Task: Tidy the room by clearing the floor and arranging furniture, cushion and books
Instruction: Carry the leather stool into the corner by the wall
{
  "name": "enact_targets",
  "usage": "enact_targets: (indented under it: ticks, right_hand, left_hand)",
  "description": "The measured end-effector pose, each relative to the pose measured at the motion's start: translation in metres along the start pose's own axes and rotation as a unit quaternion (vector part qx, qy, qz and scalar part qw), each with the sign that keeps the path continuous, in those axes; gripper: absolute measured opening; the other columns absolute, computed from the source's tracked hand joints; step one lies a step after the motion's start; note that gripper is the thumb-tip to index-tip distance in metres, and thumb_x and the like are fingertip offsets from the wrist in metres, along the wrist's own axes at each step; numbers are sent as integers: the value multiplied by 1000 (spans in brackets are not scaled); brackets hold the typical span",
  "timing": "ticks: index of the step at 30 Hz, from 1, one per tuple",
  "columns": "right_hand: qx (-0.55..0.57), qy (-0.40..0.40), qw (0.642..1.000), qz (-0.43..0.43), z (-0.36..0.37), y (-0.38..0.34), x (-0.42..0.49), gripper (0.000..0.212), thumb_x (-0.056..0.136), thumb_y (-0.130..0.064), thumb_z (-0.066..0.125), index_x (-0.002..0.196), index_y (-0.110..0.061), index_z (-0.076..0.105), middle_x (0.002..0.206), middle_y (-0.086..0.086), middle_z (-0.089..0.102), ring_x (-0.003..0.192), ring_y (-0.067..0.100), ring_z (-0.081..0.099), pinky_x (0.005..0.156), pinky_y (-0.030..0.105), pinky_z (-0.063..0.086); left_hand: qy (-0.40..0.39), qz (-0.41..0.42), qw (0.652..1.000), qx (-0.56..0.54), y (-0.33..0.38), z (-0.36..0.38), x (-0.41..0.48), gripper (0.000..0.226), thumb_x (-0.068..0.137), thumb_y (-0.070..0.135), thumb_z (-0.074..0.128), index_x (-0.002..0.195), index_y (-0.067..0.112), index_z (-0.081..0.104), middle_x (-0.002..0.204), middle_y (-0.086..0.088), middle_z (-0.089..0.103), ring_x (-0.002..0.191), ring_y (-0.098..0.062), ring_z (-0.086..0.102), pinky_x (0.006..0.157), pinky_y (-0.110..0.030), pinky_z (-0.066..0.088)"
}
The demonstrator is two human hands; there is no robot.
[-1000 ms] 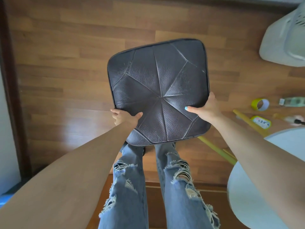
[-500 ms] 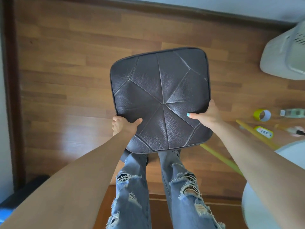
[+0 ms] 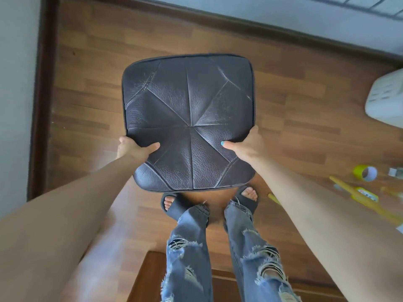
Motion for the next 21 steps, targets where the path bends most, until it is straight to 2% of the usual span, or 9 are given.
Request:
enact_targets:
  ticks: [6,10,21]
  right_hand:
    - [-50,10,998,-26,39,-71,-5,99,62,-60,80,134,-8,36,133,10,53,119,33,55,98,45,46]
    - [-63,24,996,-53,59,-118,-10,94,65,-59,80,132,-8,40,130,9,56,117,32,56,95,40,47]
    - [-104,26,991,-80,115,-226,-8,91,65,-65,75,128,-9,41,126,8,58,114,32,58,93,41,48]
  left_hand:
    - [21,2,1000,-16,-20,-59,43,92,67,50,81,128,-1,35,134,-18,49,123,-37,48,97,-46,42]
    - [31,10,999,-25,-33,-93,72,92,69,53,78,131,0,35,135,-17,48,124,-36,47,100,-45,42]
    - [25,23,999,-41,-50,-175,153,93,72,54,75,138,4,33,138,-14,47,124,-35,48,100,-44,42]
Point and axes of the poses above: each hand's wrist, its own x-axis towards the middle knuckle, its own z-axis out of the palm, y = z × x, the point moved 9 cm from there along x, towards the middle knuckle
